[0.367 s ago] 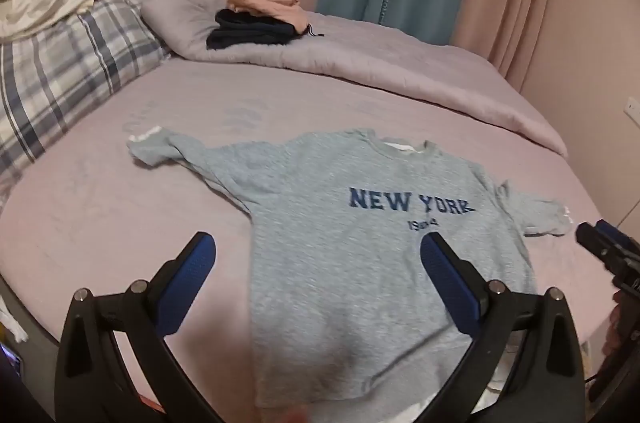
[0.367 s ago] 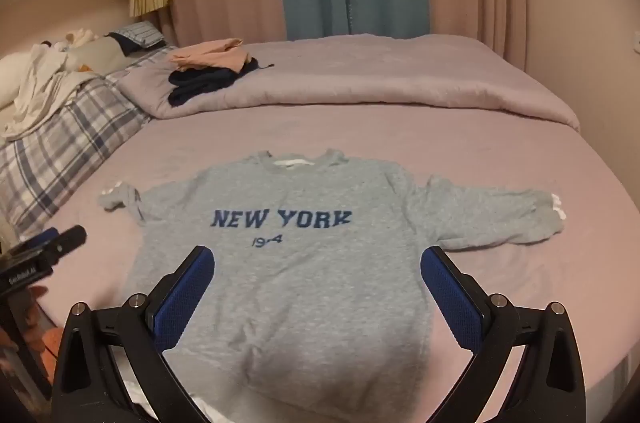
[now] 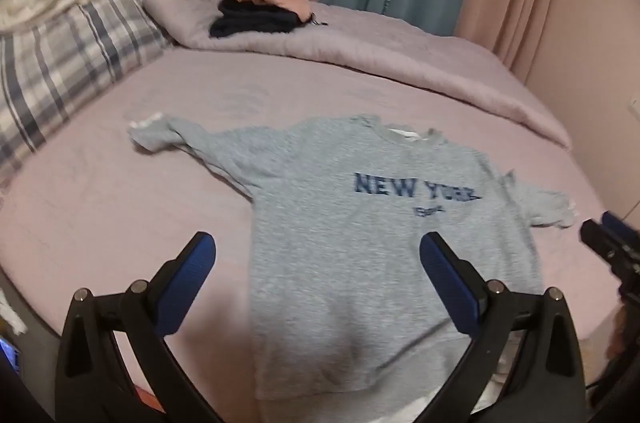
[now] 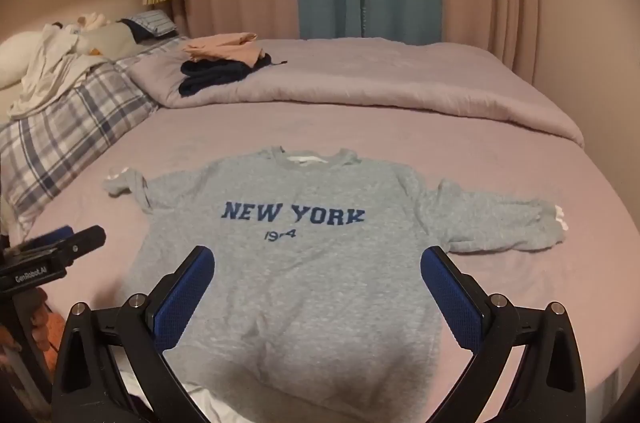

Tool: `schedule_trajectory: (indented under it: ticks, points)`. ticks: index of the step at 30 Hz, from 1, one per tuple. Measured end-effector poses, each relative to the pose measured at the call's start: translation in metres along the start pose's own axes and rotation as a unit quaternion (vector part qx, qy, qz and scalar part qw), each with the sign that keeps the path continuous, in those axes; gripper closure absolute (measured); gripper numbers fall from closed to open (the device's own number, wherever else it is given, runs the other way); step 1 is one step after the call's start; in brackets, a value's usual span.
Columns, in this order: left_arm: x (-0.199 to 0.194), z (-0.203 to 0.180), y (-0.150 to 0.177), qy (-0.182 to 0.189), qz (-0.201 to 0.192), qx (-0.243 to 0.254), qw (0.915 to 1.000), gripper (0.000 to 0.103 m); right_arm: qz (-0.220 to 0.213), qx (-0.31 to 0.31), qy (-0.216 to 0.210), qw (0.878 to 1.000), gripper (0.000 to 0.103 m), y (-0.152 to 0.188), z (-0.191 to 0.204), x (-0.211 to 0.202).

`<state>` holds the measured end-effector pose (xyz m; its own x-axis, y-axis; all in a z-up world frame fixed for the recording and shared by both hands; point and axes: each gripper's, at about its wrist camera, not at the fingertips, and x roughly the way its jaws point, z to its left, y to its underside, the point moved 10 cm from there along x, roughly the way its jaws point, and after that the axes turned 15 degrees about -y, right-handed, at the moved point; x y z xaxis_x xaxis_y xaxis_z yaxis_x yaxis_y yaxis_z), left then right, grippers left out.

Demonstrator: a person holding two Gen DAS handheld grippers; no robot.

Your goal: Fold small clothes

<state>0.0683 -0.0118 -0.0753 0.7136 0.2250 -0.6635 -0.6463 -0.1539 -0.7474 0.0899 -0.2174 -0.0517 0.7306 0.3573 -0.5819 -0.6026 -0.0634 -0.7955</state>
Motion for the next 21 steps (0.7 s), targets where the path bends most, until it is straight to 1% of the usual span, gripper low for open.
schedule_trajectory:
  ticks: [3, 10, 14, 21]
  points:
    - [0.005, 0.003, -0.001, 0.008, 0.009, 0.010, 0.9999, 0.002, 0.002, 0.003, 0.001, 1.000, 0.001, 0.000, -0.005, 0.001]
    - [0.017, -0.003, 0.003, 0.018, 0.020, 0.015, 0.9995, 0.002, 0.008, 0.011, 0.006, 1.000, 0.001, 0.002, -0.004, 0.004]
    - [0.016, -0.006, 0.003, 0.029, 0.021, 0.015, 0.9993, 0.002, 0.010, 0.015, 0.008, 1.000, 0.001, 0.003, -0.003, 0.006]
    - [0.019, -0.004, 0.000, 0.030, 0.022, 0.013, 0.9992, 0.001, 0.017, 0.027, 0.006, 0.999, 0.001, 0.004, -0.002, 0.012]
